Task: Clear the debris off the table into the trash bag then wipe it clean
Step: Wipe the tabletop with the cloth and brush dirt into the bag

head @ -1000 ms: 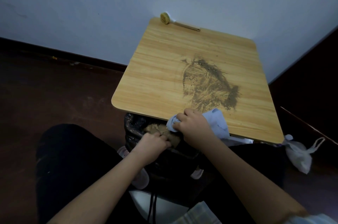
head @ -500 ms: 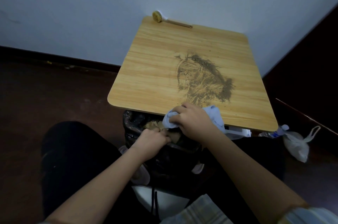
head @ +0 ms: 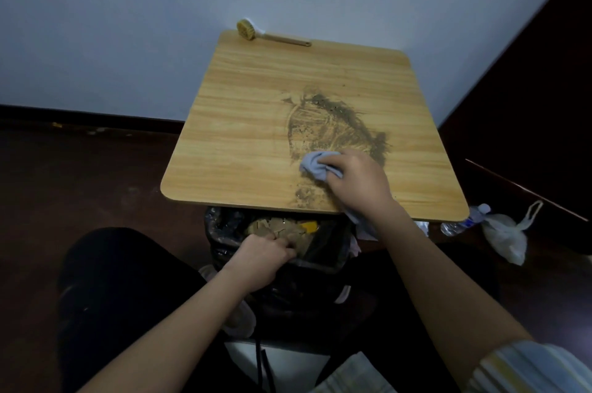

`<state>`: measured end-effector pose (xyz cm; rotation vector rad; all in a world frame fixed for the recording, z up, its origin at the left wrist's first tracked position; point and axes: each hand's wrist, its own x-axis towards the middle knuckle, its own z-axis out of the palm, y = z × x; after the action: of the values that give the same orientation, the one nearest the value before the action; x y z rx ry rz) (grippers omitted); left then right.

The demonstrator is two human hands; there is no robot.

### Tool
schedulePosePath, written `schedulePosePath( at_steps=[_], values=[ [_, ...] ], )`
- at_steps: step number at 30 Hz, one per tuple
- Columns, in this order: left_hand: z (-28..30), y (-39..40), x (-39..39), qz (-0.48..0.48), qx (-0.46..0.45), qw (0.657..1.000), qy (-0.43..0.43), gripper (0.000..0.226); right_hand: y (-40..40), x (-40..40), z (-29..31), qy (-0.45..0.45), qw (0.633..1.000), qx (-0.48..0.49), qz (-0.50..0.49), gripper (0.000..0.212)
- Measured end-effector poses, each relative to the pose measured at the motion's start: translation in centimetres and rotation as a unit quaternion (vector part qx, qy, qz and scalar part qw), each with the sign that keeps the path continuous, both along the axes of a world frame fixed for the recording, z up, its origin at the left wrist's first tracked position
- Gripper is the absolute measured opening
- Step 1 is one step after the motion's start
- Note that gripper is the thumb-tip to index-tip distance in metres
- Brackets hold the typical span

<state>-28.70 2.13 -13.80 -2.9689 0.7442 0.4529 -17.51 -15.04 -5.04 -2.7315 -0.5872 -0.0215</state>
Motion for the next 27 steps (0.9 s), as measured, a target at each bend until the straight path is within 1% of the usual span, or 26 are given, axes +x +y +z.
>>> schedulePosePath(
  at_steps=[5, 9, 13, 17, 20, 22, 25, 27],
  values=[
    [-0.2, -0.8, 0.8, -0.019, -0.007, 1.0, 0.003, 0.037, -1.3, 3.7, 0.9, 0.016, 0.988, 0.11, -0.109, 0.033],
    [-0.3, -1.2, 1.7, -0.033, -0.008, 0.999, 0.012, 0.038, -3.2, 7.2, 1.2, 0.057, 0.959, 0.18, -0.213, 0.034],
    [-0.5, -1.8, 2.0, -0.042, -0.003, 0.999, 0.031, 0.038, -5.2, 9.4, 0.0, 0.067, 0.934, 0.193, -0.293, 0.035],
    [-1.6, -2.2, 2.1, -0.042, -0.004, 0.998, 0.046, 0.037, -8.0, 11.4, -1.4, 0.051, 0.919, 0.199, -0.335, 0.038],
    [-1.7, -2.2, 2.5, -0.043, -0.004, 0.998, 0.047, 0.036, -9.6, 13.5, -2.0, 0.043, 0.908, 0.179, -0.377, 0.042],
    [-1.8, -2.2, 2.6, -0.044, 0.003, 0.998, 0.047, 0.036, -10.3, 14.6, -2.6, 0.057, 0.909, 0.15, -0.384, 0.043],
    [-1.9, -2.4, 2.7, -0.048, 0.009, 0.997, 0.052, 0.036, -10.4, 15.3, -3.9, 0.136, 0.923, 0.113, -0.343, 0.047],
    [-2.0, -2.4, 2.6, -0.049, 0.011, 0.997, 0.055, 0.036, -10.2, 15.2, -4.5, 0.165, 0.938, 0.035, -0.303, 0.049]
  ],
)
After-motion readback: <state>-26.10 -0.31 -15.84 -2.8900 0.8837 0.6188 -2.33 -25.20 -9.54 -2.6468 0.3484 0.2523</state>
